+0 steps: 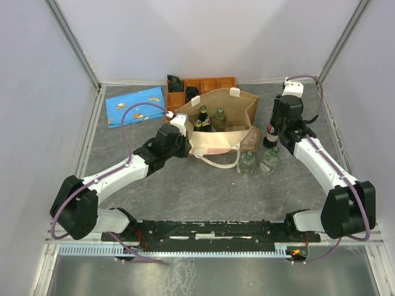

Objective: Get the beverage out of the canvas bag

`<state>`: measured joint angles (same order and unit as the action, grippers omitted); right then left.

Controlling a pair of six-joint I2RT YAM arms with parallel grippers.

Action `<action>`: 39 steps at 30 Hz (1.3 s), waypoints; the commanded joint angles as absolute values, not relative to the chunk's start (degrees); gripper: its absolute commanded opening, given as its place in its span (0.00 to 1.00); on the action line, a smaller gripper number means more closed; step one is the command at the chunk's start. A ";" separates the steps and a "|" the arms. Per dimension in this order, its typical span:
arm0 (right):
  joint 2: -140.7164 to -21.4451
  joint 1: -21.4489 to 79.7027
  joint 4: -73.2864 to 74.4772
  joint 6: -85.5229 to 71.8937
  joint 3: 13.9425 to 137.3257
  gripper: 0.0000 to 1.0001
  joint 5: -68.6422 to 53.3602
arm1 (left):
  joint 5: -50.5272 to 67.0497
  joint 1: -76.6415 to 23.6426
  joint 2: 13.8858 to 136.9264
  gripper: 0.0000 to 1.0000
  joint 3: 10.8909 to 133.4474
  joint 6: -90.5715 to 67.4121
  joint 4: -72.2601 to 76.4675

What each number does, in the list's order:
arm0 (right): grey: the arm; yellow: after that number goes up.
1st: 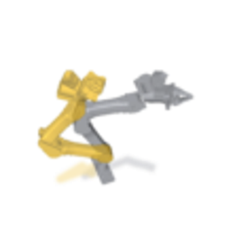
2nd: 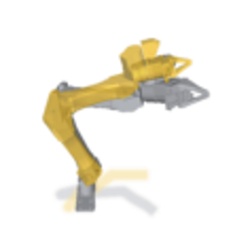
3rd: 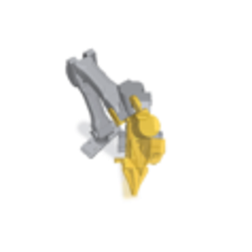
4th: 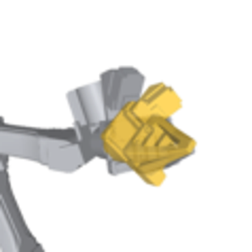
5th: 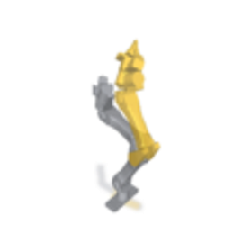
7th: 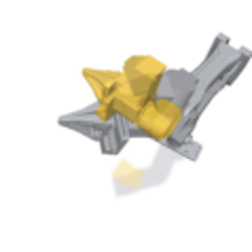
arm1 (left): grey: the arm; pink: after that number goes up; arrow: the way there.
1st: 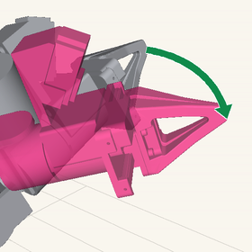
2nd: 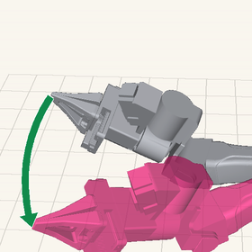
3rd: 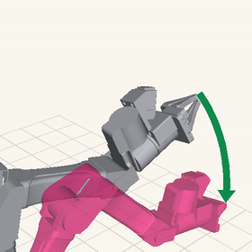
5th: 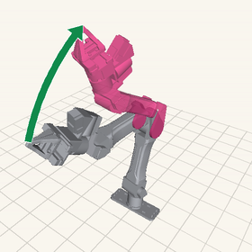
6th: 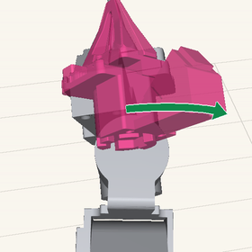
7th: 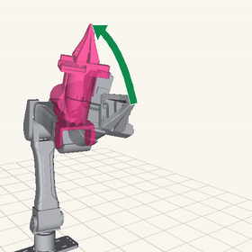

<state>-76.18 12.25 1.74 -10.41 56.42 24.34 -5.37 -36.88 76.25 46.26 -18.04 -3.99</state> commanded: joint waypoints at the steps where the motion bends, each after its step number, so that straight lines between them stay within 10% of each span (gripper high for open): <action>1: -74.83 12.15 -7.82 -11.35 57.71 0.00 25.50 | -5.00 -36.83 78.00 0.03 47.61 -14.80 -6.56; 4: -74.60 12.13 -6.95 -12.23 57.55 0.13 25.84 | -5.10 -36.80 78.05 0.03 47.79 -14.59 -6.64; 9: -74.26 12.14 -5.62 -13.07 57.53 0.68 26.17 | -4.93 -36.83 78.21 0.03 47.77 -14.59 -6.67; 14: -73.77 12.13 -4.57 -12.95 58.19 0.89 26.53 | -4.98 -36.83 78.06 0.03 47.59 -14.81 -6.66; 29: -71.72 26.10 11.63 -6.39 82.09 0.89 23.93 | -5.19 -36.82 77.04 0.03 47.15 -15.97 -6.67; 39: -78.60 35.07 15.92 -7.16 87.06 0.67 12.79 | -6.09 -36.81 75.70 0.03 46.08 -16.96 -6.73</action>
